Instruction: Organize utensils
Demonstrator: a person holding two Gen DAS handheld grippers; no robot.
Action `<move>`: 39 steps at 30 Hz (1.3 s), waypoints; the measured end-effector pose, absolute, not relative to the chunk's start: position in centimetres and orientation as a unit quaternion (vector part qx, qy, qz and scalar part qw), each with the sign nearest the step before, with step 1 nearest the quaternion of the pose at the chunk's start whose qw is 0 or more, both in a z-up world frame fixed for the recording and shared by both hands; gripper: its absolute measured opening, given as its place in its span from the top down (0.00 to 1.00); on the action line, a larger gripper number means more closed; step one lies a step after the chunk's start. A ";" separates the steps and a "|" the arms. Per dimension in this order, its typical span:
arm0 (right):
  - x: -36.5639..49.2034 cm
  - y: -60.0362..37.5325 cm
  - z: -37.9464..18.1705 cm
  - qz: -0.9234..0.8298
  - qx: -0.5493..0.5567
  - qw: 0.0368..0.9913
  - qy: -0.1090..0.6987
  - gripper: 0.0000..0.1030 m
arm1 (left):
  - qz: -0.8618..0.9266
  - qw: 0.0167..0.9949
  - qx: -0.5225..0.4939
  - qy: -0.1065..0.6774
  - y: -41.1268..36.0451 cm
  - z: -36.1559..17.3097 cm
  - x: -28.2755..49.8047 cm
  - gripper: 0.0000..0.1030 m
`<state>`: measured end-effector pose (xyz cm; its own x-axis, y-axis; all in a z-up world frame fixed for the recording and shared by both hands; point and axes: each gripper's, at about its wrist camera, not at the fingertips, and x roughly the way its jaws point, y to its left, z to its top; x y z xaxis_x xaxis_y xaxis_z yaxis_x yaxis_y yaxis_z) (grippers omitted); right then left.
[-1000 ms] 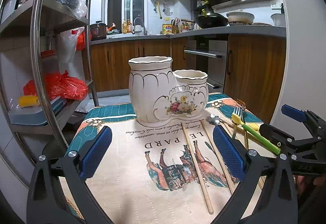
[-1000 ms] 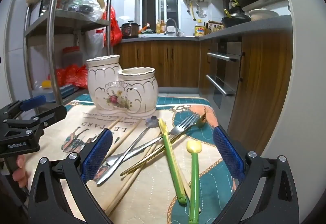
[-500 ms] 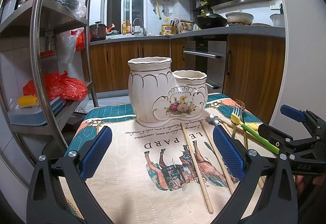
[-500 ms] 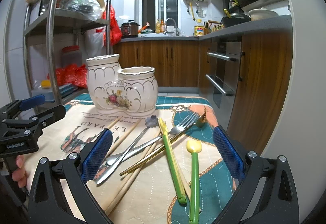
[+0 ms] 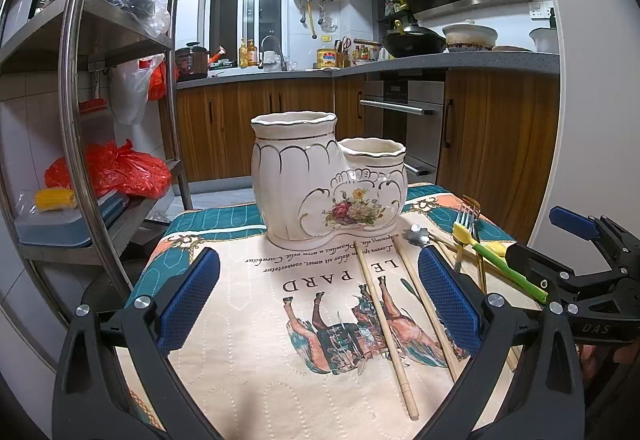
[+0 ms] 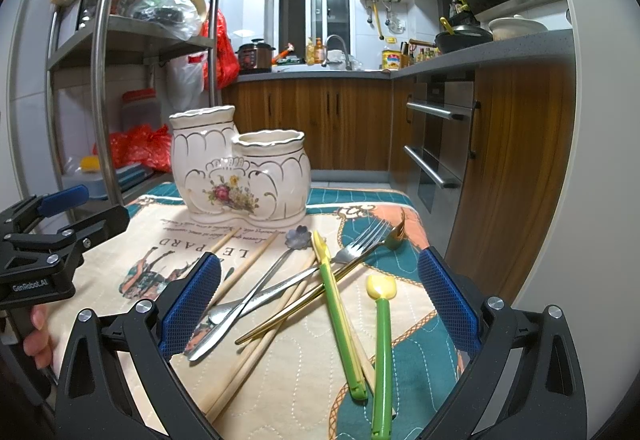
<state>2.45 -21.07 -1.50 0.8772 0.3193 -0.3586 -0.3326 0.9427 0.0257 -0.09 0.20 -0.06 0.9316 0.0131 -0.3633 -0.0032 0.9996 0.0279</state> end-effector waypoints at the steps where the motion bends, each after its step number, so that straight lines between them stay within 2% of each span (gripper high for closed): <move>1: 2.5 -21.1 -1.5 0.168 -0.018 0.969 0.182 0.05 | 0.004 0.983 0.013 0.185 0.2 -0.1 -0.1 0.05; 39: 3.1 -21.3 -2.0 0.176 -0.011 0.962 0.207 0.05 | -0.003 0.978 0.004 0.208 1.4 -0.1 0.5 0.05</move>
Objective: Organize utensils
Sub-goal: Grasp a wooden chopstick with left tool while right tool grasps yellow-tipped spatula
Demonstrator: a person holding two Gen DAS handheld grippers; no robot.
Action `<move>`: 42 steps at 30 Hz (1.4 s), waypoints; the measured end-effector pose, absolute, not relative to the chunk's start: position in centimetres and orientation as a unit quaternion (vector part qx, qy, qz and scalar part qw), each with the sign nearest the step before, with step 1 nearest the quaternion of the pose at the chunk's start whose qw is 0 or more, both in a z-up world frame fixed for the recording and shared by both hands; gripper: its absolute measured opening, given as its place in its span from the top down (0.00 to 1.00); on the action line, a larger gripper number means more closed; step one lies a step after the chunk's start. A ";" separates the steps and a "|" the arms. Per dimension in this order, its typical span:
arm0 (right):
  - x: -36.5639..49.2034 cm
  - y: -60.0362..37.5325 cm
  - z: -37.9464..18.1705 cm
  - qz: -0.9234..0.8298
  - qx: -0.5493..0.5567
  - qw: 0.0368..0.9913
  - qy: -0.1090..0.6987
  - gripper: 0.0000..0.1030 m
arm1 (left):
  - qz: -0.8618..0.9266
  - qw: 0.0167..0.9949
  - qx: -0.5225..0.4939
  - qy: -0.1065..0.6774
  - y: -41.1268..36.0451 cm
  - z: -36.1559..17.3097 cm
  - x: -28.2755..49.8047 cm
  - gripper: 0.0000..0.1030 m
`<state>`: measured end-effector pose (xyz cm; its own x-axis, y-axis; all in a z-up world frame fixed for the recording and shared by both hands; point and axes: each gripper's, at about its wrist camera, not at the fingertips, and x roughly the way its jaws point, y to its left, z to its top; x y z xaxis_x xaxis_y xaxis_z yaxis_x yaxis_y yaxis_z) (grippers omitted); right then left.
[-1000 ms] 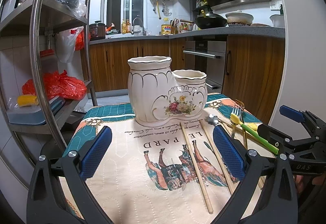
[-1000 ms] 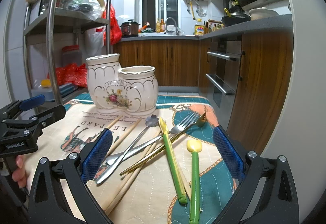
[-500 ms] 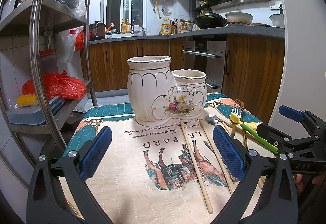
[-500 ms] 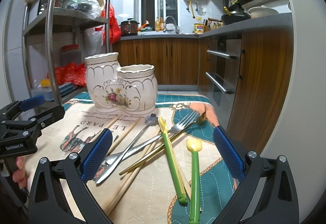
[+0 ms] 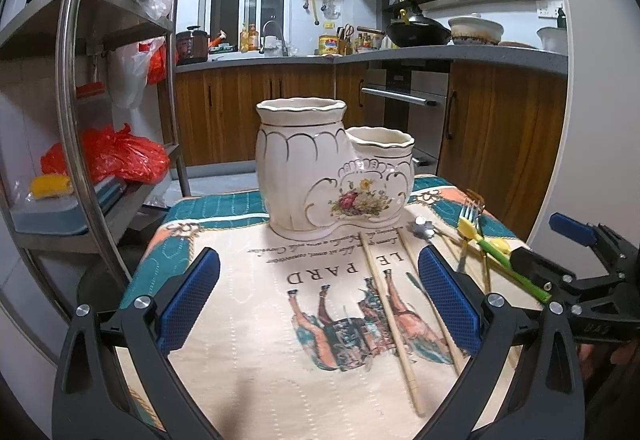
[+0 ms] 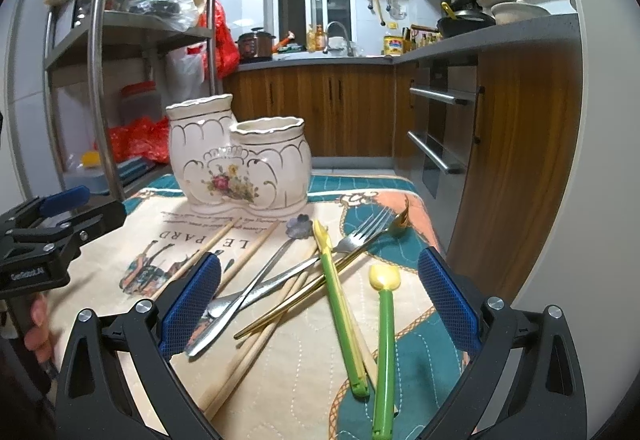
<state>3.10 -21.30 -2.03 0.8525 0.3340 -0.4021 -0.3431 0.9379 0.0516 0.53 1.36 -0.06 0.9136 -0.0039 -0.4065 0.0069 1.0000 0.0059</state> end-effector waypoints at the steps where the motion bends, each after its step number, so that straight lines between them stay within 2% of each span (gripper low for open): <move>1: 3.1 -21.4 -2.0 0.177 -0.011 0.962 0.207 0.05 | -0.003 0.978 0.007 0.209 1.4 0.1 0.6 0.05; 8: 4.4 -22.2 -0.2 0.163 -0.037 0.959 0.229 0.05 | -0.060 0.971 0.032 0.231 1.5 1.6 2.4 0.05; 17: 9.2 -21.6 -0.3 0.186 -0.100 0.923 0.320 0.05 | -0.093 0.931 0.107 0.337 -0.8 0.1 6.0 0.05; 21: 10.2 -21.0 -0.8 0.204 -0.105 0.912 0.339 0.08 | -0.090 0.914 0.094 0.384 -0.6 -1.4 7.0 0.06; 22: 10.5 -20.7 -0.8 0.208 -0.105 0.910 0.342 0.11 | -0.094 0.911 0.087 0.393 -0.5 -1.7 7.2 0.11; 24: 11.0 -20.2 -1.0 0.215 -0.103 0.906 0.351 0.25 | -0.097 0.905 0.079 0.407 -0.5 -2.4 7.3 0.21; 26: 11.6 -19.6 -1.2 0.223 -0.102 0.901 0.359 0.34 | -0.100 0.901 0.072 0.417 -0.4 -3.0 7.3 0.29; 28: 12.0 -19.1 -1.5 0.227 -0.105 0.898 0.363 0.42 | -0.106 0.895 0.065 0.429 -0.5 -3.5 7.6 0.43; 30: 12.3 -18.6 -1.8 0.229 -0.108 0.895 0.367 0.52 | -0.116 0.890 0.057 0.437 -0.4 -4.0 7.4 0.52; 33: 12.7 -18.2 -2.1 0.234 -0.108 0.892 0.371 0.64 | -0.121 0.889 0.064 0.437 -0.8 -4.1 7.1 0.56; 39: 13.0 -18.2 -2.0 0.234 -0.101 0.891 0.375 0.82 | -0.143 0.880 0.081 0.445 -1.9 -4.1 6.6 0.89; 42: 12.8 -18.3 -1.7 0.236 -0.098 0.892 0.373 0.90 | -0.145 0.880 0.077 0.445 -1.6 -4.1 6.6 0.93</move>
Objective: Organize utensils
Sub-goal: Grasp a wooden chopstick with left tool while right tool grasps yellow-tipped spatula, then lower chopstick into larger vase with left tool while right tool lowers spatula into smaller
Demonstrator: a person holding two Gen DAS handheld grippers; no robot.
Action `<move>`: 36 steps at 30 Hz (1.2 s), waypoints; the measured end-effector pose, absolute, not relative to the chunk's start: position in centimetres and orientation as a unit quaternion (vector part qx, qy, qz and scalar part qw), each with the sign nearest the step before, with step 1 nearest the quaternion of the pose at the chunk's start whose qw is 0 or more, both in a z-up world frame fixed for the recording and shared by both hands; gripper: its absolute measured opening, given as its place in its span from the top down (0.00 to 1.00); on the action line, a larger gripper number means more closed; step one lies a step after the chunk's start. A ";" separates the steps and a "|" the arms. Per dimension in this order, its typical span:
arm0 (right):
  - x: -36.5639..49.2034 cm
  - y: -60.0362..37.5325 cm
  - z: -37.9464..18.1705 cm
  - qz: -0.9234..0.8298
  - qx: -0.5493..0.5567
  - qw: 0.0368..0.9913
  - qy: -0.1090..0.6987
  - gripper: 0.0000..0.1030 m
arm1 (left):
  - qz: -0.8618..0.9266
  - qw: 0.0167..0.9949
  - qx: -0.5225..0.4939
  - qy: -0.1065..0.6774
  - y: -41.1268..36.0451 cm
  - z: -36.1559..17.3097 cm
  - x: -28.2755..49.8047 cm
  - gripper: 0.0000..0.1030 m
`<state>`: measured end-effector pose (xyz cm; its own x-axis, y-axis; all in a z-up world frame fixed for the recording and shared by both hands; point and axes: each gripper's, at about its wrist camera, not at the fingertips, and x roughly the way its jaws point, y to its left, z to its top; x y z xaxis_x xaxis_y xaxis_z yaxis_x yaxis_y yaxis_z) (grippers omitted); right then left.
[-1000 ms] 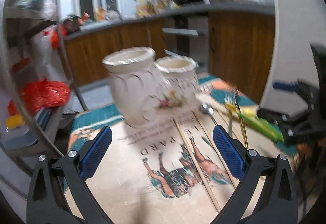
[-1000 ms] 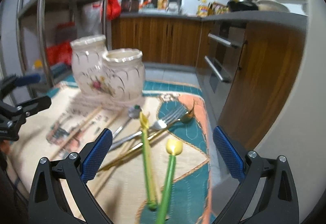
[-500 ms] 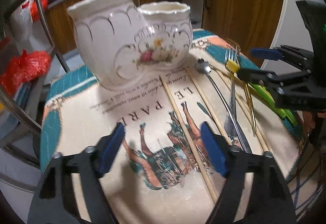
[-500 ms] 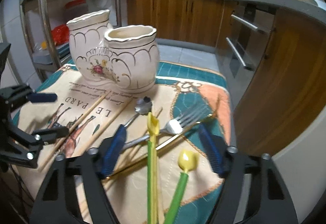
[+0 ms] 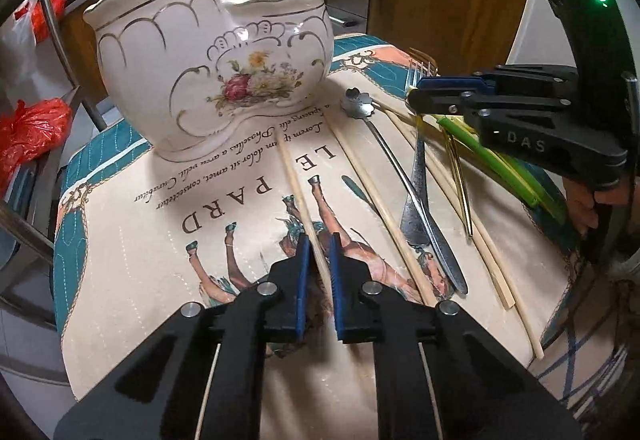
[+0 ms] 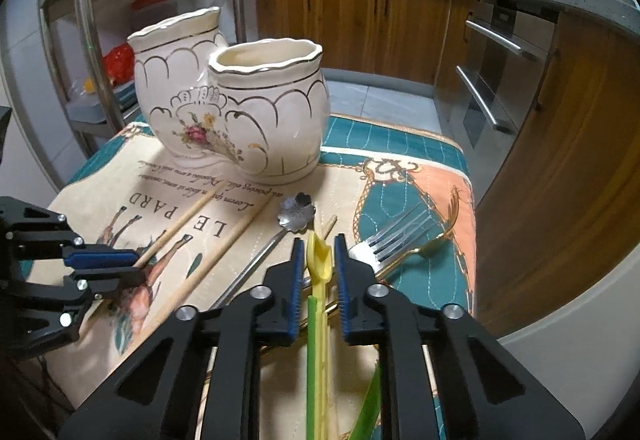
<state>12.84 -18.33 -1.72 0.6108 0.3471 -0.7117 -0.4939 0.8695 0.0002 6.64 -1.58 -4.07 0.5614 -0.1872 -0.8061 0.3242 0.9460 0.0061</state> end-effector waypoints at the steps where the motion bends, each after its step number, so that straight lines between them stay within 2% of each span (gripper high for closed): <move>1: 12.6 -18.4 -1.5 0.236 -0.095 0.894 0.369 0.90 | -0.145 0.881 0.075 0.445 -1.4 -4.1 6.7 0.95; 8: 11.0 -19.6 1.4 0.247 -0.072 0.911 0.322 0.99 | -0.163 0.891 0.080 0.415 -0.6 -1.8 6.0 0.95; 19: 10.5 -19.2 6.9 0.279 -0.048 0.926 0.250 0.99 | -0.185 0.938 0.049 0.288 4.3 5.5 2.3 0.95; 22: 11.4 -18.2 6.4 0.281 -0.088 0.913 0.283 0.95 | -0.179 0.942 0.049 0.280 4.7 6.4 2.4 0.95; 24: 12.2 -17.9 5.0 0.274 -0.101 0.903 0.315 0.77 | -0.177 0.941 0.049 0.283 4.5 6.1 2.8 0.95; 26: 12.8 -17.8 3.4 0.268 -0.103 0.895 0.342 0.70 | -0.176 0.940 0.045 0.290 4.6 5.7 2.9 0.95; 34: 14.5 -18.0 -0.7 0.241 -0.114 0.878 0.398 0.71 | -0.178 0.938 0.040 0.294 3.6 4.8 4.1 0.95; 36: 14.6 -18.0 -1.4 0.240 -0.115 0.873 0.408 0.81 | -0.179 0.939 0.041 0.290 3.6 5.0 4.2 0.95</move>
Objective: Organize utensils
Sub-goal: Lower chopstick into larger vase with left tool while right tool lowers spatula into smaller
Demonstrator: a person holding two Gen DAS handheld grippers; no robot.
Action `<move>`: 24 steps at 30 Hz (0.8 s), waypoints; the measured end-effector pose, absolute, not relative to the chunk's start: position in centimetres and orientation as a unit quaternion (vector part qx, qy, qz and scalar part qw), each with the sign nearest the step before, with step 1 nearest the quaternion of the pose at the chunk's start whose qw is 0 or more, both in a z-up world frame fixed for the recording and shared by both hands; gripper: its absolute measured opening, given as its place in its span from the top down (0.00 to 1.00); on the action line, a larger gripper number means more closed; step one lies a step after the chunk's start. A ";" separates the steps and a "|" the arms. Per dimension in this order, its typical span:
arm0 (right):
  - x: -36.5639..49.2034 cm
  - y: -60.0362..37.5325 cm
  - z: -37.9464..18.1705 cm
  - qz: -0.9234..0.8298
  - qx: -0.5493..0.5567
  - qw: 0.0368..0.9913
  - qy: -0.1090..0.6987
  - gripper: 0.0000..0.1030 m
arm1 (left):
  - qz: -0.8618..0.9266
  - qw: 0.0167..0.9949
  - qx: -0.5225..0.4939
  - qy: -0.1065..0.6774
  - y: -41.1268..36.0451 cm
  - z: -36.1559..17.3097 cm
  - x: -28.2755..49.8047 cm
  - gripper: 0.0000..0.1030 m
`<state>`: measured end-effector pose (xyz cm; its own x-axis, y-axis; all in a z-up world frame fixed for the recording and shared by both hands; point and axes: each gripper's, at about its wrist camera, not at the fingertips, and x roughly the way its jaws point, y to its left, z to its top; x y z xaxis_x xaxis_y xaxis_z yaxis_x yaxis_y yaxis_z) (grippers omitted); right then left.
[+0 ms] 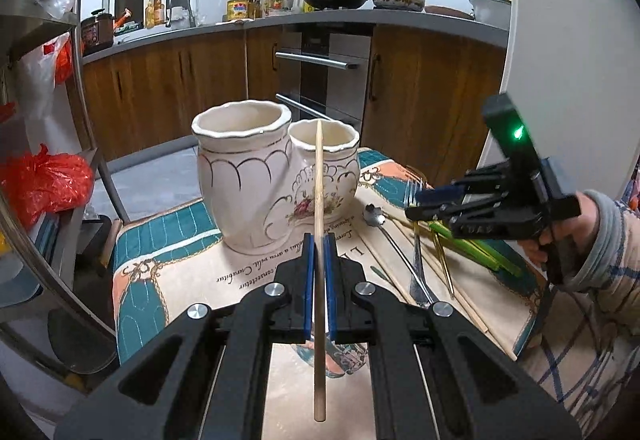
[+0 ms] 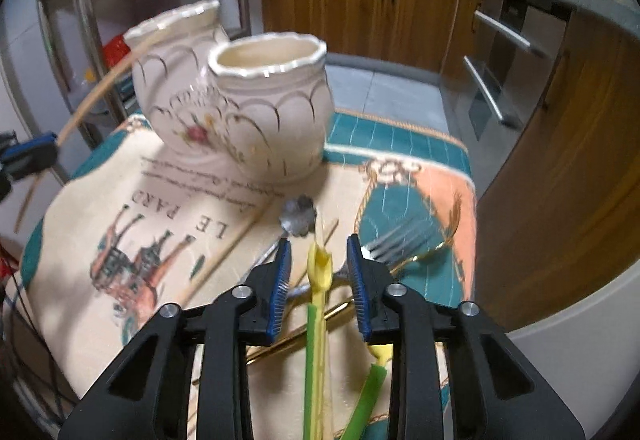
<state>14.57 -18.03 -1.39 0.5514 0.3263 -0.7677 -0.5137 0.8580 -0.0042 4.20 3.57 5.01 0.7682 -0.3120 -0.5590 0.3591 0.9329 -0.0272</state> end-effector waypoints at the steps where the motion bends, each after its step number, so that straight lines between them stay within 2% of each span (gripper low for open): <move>1: 14.6 -18.0 -1.7 0.240 -0.117 0.871 0.412 0.85 | -0.179 0.940 0.041 0.288 3.6 5.0 4.3 0.95; 2: 14.6 -18.0 -1.9 0.239 -0.120 0.870 0.414 0.92 | -0.180 0.940 0.041 0.287 3.6 5.1 4.3 0.95; 8: 13.5 -18.4 -0.3 0.247 -0.112 0.882 0.386 0.93 | -0.182 0.946 0.039 0.265 3.8 5.9 4.3 0.95; 17: 12.5 -17.8 9.7 0.291 -0.049 0.928 0.225 0.93 | -0.169 0.971 -0.017 0.170 6.2 11.4 8.0 0.95; 24: 16.3 -16.1 13.1 0.289 0.054 0.945 0.141 0.93 | -0.156 0.978 -0.081 0.109 6.6 13.3 14.4 0.95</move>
